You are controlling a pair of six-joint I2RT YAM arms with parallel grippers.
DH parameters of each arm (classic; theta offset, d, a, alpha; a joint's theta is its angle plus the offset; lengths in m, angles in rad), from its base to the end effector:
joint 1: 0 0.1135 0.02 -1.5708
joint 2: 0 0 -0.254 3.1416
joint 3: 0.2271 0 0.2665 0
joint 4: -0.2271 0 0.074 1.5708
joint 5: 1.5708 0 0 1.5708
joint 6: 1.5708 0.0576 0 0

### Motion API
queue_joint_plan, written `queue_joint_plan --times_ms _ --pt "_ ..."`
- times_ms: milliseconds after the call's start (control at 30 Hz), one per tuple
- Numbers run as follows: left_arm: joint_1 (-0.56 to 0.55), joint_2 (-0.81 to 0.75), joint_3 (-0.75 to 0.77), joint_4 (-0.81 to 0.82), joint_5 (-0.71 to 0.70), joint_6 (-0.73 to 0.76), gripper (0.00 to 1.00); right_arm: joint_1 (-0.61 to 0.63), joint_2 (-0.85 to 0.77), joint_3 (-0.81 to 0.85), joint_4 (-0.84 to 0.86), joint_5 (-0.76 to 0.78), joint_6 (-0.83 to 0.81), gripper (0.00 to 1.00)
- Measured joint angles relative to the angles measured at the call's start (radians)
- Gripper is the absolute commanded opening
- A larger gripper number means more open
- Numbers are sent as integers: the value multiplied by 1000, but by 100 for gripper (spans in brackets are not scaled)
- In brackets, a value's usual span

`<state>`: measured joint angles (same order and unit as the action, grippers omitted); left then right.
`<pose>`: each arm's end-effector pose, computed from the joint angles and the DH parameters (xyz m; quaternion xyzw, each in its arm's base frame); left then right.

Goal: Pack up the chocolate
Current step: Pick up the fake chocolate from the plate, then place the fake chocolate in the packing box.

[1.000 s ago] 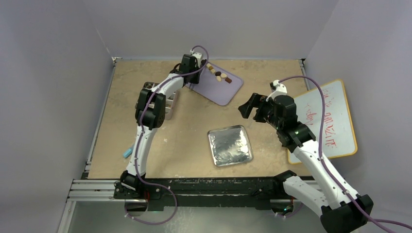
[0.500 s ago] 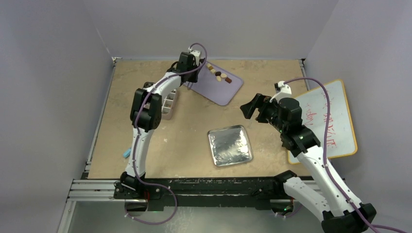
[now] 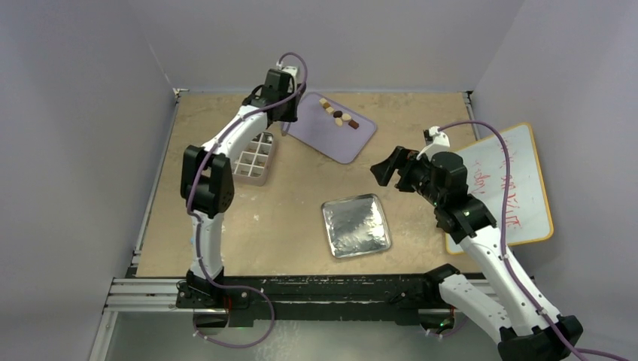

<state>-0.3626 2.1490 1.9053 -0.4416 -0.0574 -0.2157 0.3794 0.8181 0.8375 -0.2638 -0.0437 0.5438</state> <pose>0.4940 -0.1839 0.2386 0.0540 0.9017 -0.0973 0.4179 0.2150 0.0884 0.3321 0.0513 0.7863 0.2895 0.5434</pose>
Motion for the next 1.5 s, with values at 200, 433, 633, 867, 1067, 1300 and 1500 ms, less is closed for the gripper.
queue_joint_plan --times_ms 200,433,633,867,1067,1300,1500 --pt "0 -180 -85 -122 -26 -55 16 0 14 0 -16 -23 0 97" --pt "0 -401 -187 -304 -45 -98 16 0 13 0 -15 -47 15 97" --pt "0 -583 -330 -445 -57 -142 17 0 11 0 -16 -54 18 97" --pt "0 -724 -431 -599 -81 -215 18 0 -3 0 -20 -57 18 97" --pt "0 -772 -469 -667 -77 -254 20 0 0 -2 -21 -73 19 97" --pt "2 -761 -522 -699 -52 -270 20 0 -2 -15 -16 -80 22 97" --pt "2 -723 -540 -690 -47 -272 21 0 -2 -26 -15 -81 24 97"
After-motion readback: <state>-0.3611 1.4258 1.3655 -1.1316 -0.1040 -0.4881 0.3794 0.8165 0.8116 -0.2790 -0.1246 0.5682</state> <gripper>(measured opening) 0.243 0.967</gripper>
